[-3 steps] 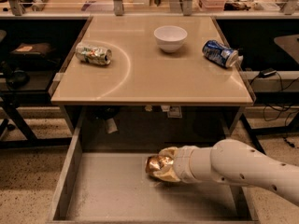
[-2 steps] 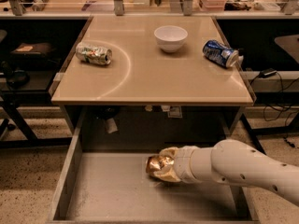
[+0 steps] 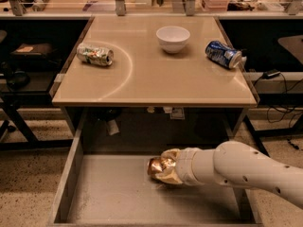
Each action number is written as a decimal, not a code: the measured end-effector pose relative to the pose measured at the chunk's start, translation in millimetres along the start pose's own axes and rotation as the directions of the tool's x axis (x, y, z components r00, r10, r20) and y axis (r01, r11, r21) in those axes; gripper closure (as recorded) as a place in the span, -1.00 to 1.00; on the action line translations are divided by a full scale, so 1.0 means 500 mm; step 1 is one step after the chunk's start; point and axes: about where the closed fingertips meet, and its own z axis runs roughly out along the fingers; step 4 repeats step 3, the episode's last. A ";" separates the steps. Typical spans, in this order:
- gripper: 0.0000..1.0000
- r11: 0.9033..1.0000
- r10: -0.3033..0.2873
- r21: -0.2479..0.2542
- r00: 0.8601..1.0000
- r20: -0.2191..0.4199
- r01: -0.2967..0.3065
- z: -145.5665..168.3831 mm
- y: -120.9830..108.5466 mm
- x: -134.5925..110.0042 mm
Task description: Place orange can into top drawer
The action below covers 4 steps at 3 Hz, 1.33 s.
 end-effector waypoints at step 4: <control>-1.00 1.000 0.000 0.000 1.000 0.000 0.000 0.000 0.000 0.000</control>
Offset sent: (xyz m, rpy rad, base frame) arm 0.0000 0.0000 0.0000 0.0000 0.0000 0.0000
